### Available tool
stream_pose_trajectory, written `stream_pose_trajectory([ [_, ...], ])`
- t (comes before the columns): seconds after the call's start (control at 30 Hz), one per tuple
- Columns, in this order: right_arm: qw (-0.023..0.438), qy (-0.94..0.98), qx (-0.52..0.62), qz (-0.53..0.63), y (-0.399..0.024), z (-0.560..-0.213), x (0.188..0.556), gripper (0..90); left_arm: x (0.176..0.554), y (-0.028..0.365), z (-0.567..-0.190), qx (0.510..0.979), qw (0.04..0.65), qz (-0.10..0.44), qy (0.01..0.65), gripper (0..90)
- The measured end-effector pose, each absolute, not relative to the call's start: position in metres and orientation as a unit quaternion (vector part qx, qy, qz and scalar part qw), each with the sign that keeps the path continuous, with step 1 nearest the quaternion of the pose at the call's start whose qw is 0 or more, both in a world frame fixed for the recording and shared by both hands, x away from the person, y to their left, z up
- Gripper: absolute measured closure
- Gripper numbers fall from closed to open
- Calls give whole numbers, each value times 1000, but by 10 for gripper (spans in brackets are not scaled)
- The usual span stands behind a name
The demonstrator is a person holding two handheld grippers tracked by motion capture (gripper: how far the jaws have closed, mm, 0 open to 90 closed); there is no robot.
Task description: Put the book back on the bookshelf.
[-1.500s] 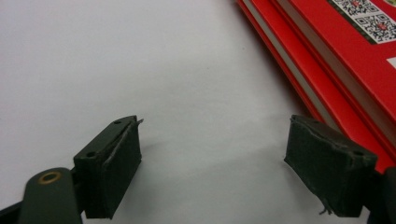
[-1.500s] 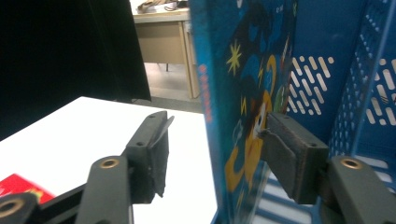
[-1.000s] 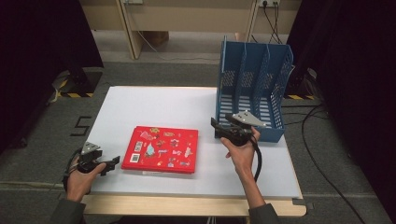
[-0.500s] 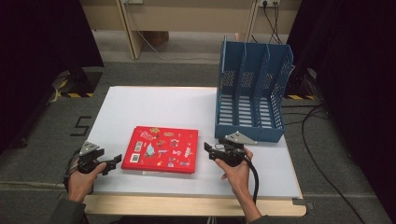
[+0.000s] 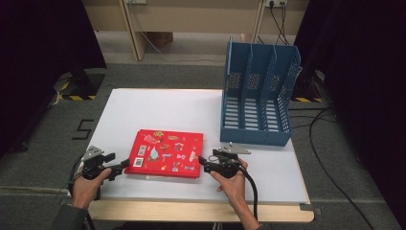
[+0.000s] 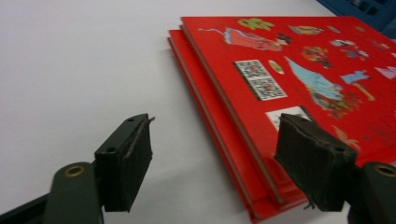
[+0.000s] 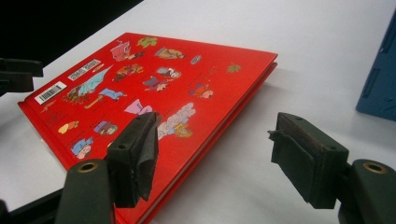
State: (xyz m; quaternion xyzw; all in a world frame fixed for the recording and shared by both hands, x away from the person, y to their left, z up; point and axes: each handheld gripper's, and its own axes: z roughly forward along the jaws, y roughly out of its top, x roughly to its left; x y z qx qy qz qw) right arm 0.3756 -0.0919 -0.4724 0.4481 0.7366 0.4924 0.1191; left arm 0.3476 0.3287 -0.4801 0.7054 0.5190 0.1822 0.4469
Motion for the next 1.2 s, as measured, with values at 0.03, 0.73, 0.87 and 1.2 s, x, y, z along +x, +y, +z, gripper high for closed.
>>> stream_pose_trajectory([
  [0.03,118,738,449,491,-91,-473,375,319,347,326,-479,708,450,178,514,295],
  [0.73,73,742,464,479,-82,-489,378,304,338,293,-479,743,457,121,474,422],
  [0.87,63,739,468,480,-82,-490,379,293,337,289,-479,746,457,117,469,427],
  [1.2,36,724,488,486,-85,-495,383,261,334,281,-480,752,459,116,459,415],
])
